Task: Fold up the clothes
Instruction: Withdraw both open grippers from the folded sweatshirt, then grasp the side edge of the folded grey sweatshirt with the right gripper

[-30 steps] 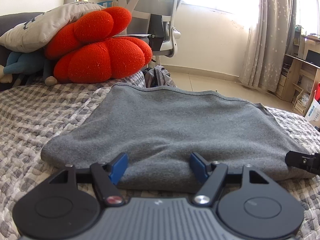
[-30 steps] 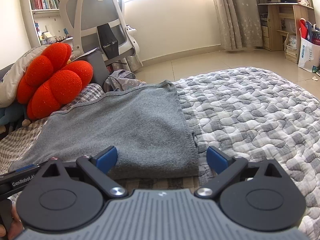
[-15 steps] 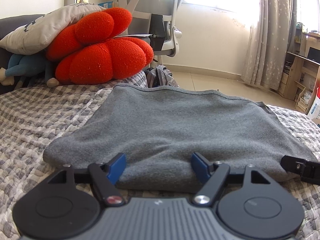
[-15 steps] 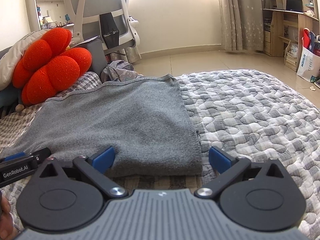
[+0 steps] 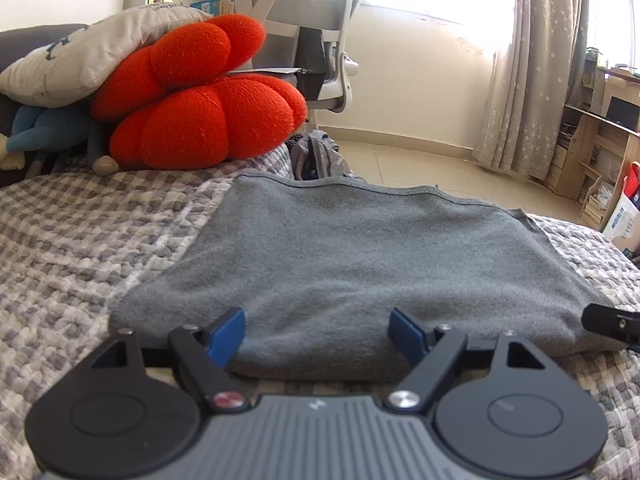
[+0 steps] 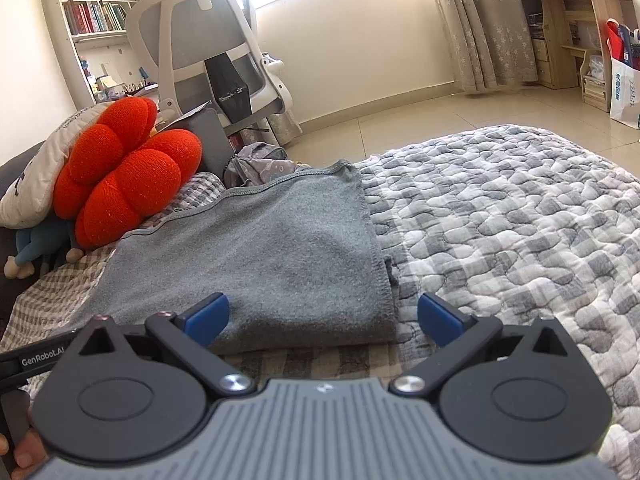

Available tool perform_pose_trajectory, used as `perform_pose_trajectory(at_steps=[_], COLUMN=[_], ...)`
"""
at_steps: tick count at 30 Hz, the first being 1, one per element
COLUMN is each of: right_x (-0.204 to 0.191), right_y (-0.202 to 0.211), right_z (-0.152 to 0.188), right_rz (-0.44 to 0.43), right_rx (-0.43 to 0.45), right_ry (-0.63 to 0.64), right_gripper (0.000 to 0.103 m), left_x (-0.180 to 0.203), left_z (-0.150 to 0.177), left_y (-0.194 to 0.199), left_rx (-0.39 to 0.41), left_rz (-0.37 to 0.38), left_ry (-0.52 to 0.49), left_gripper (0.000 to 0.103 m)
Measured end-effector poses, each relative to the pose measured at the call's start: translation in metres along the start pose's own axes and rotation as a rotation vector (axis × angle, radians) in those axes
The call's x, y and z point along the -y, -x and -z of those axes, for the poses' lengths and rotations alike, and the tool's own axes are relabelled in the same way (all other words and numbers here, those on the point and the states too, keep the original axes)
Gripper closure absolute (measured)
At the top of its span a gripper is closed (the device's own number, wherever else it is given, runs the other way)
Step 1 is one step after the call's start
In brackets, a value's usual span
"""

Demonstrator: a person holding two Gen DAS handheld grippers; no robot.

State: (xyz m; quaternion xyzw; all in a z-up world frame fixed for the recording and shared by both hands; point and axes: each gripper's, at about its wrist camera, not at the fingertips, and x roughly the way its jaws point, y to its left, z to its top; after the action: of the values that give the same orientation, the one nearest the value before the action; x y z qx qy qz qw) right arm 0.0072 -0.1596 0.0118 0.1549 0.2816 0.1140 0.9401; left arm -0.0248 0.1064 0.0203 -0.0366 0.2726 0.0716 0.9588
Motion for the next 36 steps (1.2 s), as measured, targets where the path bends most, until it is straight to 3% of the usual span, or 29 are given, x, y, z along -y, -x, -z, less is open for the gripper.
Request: perform_pose_trajectory(at_steps=[3,5,10,14,16,20,23,25,29,34,36], right_x=[-0.003,-0.005,0.016,0.034,0.037,0.025,0.018,0.015,0.02,0.011,0.009], right_y=[0.003,0.011,0.032,0.036,0.032,0.026,0.025,0.025,0.019,0.007,0.002], right_z=[-0.001,0.002,0.007,0.006,0.003,0.0,-0.001,0.0,0.001,-0.004,-0.005], right_rz=[0.014,0.024,-0.102,-0.214,-0.244,-0.201,-0.109,-0.071,-0.105,-0.099,-0.091], right_rx=[-0.021,-0.035,-0.046,-0.053,-0.045,-0.012,0.011,0.019,0.031,0.031,0.041], right_ry=[0.017,0.021,-0.163,-0.319,-0.359,-0.338,-0.385,-0.405,-0.453,-0.412,-0.424], right_gripper=[0.001,0.001,0.001,0.0,0.0,0.002,0.02,0.023,0.023,0.025,0.034], left_x=[-0.027,-0.046,-0.083,-0.081,-0.065,-0.013,0.026,0.04,0.054,0.034,0.039], left_z=[-0.004,-0.003,0.0,-0.003,-0.005,-0.008,-0.009,-0.012,-0.006,0.002,0.003], left_y=[0.006,0.001,-0.004,0.012,0.024,0.044,0.032,0.019,-0.006,-0.022,-0.021], left_rx=[0.018,-0.013,-0.071,-0.018,0.03,0.146,0.122,0.096,0.016,-0.073,-0.065], left_rz=[-0.081,-0.107,-0.136,-0.216,-0.173,-0.113,-0.073,-0.038,0.01,0.061,0.047], left_ry=[0.023,0.044,0.145,0.155,0.099,-0.094,-0.208,-0.202,-0.166,-0.015,-0.033], left_gripper=[0.016,0.016,0.016,0.016,0.016,0.012,0.01,0.01,0.009,0.002,0.002])
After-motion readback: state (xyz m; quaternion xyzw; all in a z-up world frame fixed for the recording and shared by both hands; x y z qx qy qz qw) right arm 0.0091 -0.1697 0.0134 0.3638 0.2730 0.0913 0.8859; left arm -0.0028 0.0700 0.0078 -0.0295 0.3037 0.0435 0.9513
